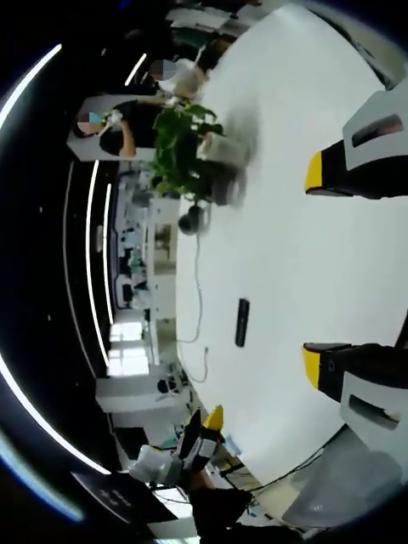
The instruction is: Press the specified remote control buttons in sequence, fully releasing each button before pressing the next.
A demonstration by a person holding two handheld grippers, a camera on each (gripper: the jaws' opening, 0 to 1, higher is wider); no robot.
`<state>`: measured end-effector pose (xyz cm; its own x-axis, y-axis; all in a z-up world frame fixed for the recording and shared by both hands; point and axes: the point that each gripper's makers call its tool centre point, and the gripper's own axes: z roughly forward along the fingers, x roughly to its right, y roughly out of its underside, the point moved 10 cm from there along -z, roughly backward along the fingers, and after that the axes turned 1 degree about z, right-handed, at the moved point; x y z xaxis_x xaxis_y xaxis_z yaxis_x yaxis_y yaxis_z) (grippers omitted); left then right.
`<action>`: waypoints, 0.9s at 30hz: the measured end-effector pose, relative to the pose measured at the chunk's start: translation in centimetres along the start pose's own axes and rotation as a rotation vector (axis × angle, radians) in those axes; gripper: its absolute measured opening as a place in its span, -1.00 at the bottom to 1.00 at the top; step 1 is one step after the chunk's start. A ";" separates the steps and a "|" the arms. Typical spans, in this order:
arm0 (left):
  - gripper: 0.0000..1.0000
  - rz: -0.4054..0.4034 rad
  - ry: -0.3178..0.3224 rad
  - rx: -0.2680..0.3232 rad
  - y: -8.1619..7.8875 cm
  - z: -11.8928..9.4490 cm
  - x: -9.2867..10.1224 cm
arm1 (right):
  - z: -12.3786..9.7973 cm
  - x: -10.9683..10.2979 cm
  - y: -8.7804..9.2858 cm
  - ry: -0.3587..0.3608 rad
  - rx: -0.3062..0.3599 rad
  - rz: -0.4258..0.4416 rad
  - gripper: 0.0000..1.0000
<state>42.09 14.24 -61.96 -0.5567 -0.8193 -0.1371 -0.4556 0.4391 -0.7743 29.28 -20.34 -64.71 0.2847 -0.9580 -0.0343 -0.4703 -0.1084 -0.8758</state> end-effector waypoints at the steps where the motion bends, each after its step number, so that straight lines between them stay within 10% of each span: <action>1: 0.32 0.010 0.006 -0.003 -0.1 0.4 -0.1 | 0.1 0.0 0.1 -0.001 -0.005 -0.002 0.36; 27: 0.16 0.292 0.264 -0.110 -2.1 12.8 -1.8 | 0.5 0.1 0.6 0.032 -0.073 -0.025 0.31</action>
<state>52.91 10.08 -68.00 -0.8265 -0.5377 -0.1668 -0.3153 0.6876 -0.6540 29.44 -20.38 -65.43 0.2707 -0.9627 0.0036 -0.5238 -0.1504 -0.8385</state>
